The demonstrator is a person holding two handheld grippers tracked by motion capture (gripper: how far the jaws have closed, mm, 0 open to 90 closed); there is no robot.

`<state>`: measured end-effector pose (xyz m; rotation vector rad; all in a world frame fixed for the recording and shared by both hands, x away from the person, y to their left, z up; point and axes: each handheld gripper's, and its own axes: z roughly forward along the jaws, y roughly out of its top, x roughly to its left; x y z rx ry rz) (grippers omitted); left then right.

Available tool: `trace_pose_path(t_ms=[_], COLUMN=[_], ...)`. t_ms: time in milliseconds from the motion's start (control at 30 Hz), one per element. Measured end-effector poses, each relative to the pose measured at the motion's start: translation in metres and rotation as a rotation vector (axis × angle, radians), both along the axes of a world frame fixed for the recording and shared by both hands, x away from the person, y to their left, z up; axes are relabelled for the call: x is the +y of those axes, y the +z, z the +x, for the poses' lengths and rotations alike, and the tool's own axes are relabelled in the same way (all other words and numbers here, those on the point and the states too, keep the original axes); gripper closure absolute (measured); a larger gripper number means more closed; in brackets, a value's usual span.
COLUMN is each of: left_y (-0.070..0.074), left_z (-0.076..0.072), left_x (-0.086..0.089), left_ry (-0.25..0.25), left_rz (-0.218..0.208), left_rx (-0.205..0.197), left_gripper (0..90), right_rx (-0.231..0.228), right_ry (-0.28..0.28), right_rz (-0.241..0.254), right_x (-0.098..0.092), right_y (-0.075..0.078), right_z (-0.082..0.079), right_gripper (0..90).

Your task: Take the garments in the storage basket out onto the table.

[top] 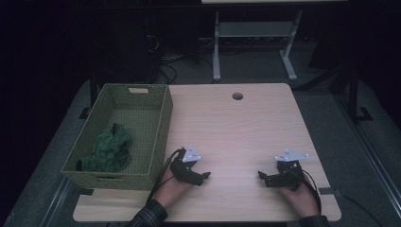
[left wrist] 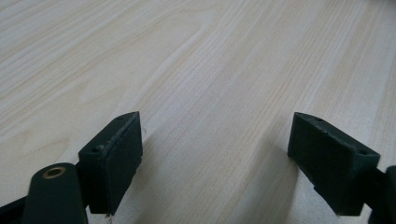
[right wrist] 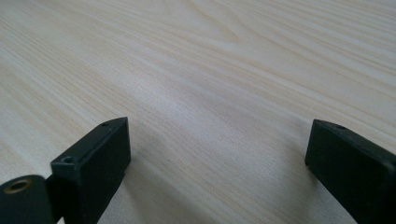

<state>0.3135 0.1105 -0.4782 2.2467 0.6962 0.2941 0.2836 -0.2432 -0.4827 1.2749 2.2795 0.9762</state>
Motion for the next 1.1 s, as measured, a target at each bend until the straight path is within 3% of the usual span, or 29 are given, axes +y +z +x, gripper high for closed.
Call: trace_pose_path(t_ms=[300, 600, 1100], left_y=[0.002, 0.009, 0.033], left_z=[0.004, 0.006, 0.008], left_x=[-0.001, -0.002, -0.002], left_ry=[0.007, 0.021, 0.013], left_rz=[0.020, 0.023, 0.010], left_rx=[0.007, 0.046, 0.014], left_gripper=[12.8, 12.8, 13.1], right_rx=[-0.001, 0.004, 0.004], right_ry=[0.002, -0.001, -0.001], right_rz=[-0.002, 0.000, 0.000], right_x=[0.000, 0.000, 0.000], right_y=[0.000, 0.000, 0.000], right_z=[0.000, 0.000, 0.000], right_gripper=[6.5, 6.3, 6.3])
